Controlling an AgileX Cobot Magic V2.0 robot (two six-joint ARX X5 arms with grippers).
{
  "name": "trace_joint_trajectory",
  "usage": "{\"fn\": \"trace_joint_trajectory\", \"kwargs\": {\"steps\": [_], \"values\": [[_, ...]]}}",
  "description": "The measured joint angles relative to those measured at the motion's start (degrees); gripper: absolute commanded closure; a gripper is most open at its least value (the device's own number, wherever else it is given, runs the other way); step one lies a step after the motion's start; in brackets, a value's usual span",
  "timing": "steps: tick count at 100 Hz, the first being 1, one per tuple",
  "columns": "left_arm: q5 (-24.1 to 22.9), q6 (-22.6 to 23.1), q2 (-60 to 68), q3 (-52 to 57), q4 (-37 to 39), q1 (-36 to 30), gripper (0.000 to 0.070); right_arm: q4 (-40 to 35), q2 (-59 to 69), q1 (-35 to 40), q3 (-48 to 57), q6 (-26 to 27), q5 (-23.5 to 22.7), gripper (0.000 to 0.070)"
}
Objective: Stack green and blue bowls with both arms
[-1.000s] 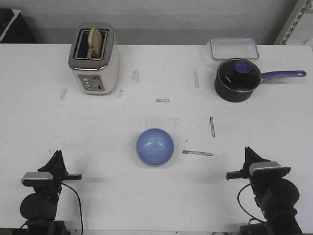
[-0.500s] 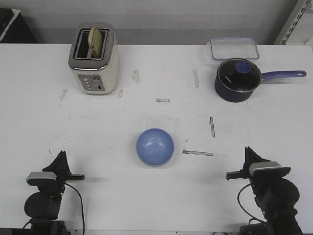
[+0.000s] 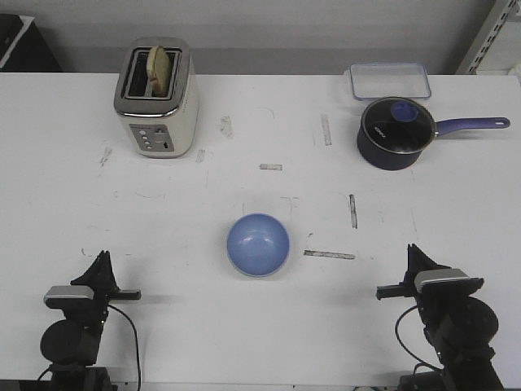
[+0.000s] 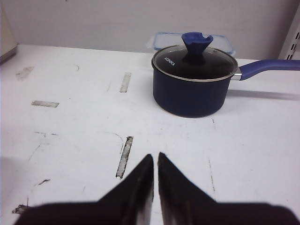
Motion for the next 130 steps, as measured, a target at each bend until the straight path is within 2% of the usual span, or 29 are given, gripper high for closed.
{"fn": "trace_joint_trajectory", "kwargs": {"steps": [18, 28, 48, 80, 130], "values": [[0.0, 0.0, 0.0, 0.0, -0.02, 0.0, 0.0699, 0.28, -0.9, -0.74, -0.11, -0.46, -0.04, 0.0694], [0.0, 0.0, 0.0, 0.0, -0.02, 0.0, 0.0699, 4.39, -2.49, -2.23, -2.12, -0.96, 0.02, 0.0694], [0.0, 0.0, 0.0, 0.0, 0.0, 0.0, 0.0699, 12.57, -8.2, -5.66, -14.19, -1.53, 0.0, 0.0694], [0.0, 0.0, 0.0, 0.0, 0.07, 0.0, 0.0699, 19.65, -20.0, -6.4, -27.56, -1.31, -0.04, 0.0694], [0.04, 0.0, 0.0, 0.0, -0.09, 0.0, 0.0699, 19.54, -20.11, -7.1, -28.2, 0.24, -0.04, 0.0694]]}}
